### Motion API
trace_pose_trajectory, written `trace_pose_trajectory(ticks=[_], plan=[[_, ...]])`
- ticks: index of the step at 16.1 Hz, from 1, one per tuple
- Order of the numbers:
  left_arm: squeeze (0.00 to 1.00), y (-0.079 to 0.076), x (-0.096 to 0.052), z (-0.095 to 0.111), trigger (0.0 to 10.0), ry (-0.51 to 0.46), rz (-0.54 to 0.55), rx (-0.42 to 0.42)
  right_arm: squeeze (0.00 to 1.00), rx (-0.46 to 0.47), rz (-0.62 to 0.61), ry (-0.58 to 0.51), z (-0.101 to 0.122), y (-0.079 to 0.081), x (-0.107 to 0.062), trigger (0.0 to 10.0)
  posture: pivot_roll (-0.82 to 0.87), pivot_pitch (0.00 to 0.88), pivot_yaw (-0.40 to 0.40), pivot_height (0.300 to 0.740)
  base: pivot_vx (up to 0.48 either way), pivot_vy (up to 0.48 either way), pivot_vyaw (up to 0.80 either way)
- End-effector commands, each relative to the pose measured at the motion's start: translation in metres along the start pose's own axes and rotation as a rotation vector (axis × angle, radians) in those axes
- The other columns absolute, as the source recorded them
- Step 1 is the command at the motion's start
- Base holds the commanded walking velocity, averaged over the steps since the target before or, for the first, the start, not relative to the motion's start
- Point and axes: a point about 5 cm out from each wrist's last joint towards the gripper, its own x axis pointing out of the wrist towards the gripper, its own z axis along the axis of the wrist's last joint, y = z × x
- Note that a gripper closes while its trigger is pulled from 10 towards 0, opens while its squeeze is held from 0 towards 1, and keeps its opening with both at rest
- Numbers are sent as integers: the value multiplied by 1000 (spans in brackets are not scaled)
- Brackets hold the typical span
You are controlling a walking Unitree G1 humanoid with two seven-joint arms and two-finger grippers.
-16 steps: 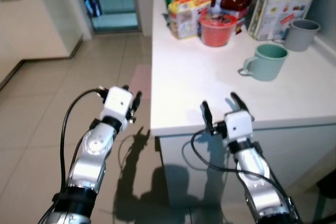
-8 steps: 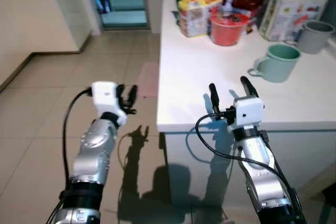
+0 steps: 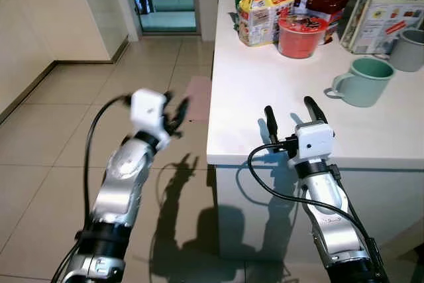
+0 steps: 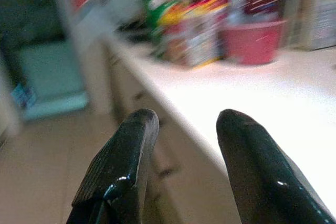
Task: Setting the table
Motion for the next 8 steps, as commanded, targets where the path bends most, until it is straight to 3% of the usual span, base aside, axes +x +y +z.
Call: trace_pose_trajectory(ticks=[1, 8], plan=[[0, -5, 3, 5, 10000, -8, -63, 58, 0, -7, 17, 8, 0, 4, 2, 10000, 12, 0, 81, 740, 0, 0, 0], [0, -10, -5, -5, 10000, 33, -87, 56, 0, 29, 42, 64, -11, 13, 4, 10000, 46, 0, 92, 740, 0, 0, 0]])
